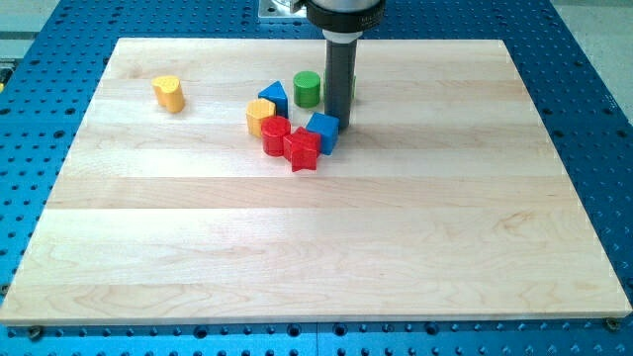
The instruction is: Push the green blocks slightly to the left
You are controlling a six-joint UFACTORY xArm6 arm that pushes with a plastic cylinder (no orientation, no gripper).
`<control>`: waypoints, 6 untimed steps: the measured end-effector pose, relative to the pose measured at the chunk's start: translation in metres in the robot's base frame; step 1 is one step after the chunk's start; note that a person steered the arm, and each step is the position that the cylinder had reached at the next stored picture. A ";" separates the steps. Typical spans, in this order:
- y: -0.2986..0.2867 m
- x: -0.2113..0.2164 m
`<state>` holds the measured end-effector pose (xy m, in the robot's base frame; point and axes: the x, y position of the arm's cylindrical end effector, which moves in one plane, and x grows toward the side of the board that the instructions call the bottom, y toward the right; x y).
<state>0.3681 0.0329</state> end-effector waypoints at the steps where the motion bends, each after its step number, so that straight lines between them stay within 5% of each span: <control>1: 0.033 -0.012; 3: 0.083 0.088; 4: -0.023 0.097; 6: -0.055 0.107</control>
<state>0.4749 -0.0224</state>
